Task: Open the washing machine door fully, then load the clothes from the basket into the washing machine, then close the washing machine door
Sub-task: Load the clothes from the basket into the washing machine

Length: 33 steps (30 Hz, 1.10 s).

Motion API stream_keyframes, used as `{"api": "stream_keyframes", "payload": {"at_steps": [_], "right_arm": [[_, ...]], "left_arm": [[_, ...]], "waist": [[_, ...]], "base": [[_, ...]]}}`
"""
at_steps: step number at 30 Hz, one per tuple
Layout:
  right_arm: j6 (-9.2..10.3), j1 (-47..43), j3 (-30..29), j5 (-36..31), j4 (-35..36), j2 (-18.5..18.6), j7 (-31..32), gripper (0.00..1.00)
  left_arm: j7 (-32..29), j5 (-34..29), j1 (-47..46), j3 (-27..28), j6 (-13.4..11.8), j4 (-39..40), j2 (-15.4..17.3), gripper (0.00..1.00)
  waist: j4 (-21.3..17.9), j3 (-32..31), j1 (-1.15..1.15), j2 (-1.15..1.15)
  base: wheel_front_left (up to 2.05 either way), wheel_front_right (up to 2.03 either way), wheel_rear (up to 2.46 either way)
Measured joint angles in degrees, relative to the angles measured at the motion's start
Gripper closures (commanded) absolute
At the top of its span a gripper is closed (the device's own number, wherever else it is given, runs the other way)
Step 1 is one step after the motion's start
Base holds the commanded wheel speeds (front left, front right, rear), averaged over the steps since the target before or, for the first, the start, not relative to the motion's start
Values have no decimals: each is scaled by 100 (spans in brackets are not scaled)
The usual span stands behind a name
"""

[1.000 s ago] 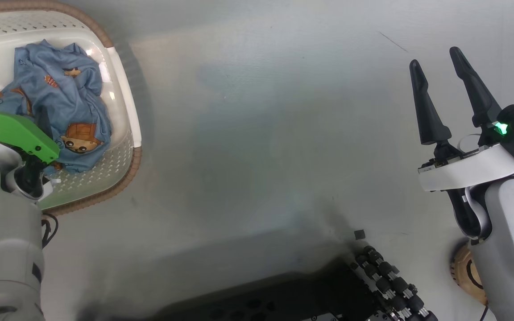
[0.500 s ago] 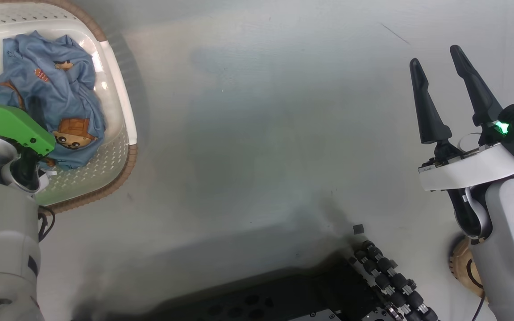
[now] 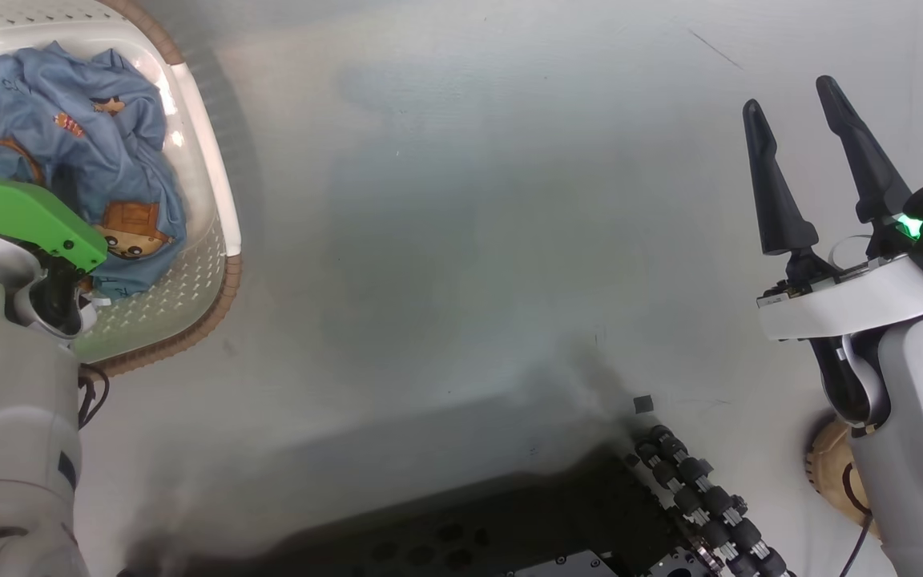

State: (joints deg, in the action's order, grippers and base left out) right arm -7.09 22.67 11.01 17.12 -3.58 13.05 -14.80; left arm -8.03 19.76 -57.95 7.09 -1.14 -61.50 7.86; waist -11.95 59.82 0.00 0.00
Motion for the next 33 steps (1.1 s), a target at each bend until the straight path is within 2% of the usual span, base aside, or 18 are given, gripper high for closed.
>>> {"api": "stream_keyframes", "payload": {"at_steps": [3, 4, 5, 12, 18, 24, 33], "right_arm": [[0, 4, -16, 0, 5, 4, 0, 0], [0, 7, -20, 0, 5, 5, 0, 0], [0, 14, -23, 0, 4, 5, 0, 0], [0, 120, -25, -8, -13, -14, 0, 0], [0, 126, -70, -8, -93, -48, 0, 0], [0, 139, -126, -8, -187, -76, 0, 0], [0, 137, -189, -32, -348, -110, 0, 0]], "left_arm": [[67, 0, -31, -7, 1, -14, 0, 92], [127, -2, -48, -18, 5, -18, -1, 92], [179, -9, -61, -22, 5, -18, -1, 100], [367, -9, -81, -42, 67, -175, -33, 100], [672, -15, -32, -131, 266, -216, -86, 100], [1124, -15, 169, -152, 455, -221, -196, 100], [1873, -15, 640, -245, 603, -220, -385, 100]], "waist": [[5, 29, 0, 0], [7, 36, 0, 0], [10, 43, 0, 0], [37, 7, 0, 0], [84, -138, 0, 0], [159, -376, 0, 0], [312, -913, 0, 0]], "base": [[0, 0, 0], [0, 0, 0], [0, 0, 0], [0, 0, 0], [0, 0, 0], [0, 0, 0], [0, 0, 0]]}}
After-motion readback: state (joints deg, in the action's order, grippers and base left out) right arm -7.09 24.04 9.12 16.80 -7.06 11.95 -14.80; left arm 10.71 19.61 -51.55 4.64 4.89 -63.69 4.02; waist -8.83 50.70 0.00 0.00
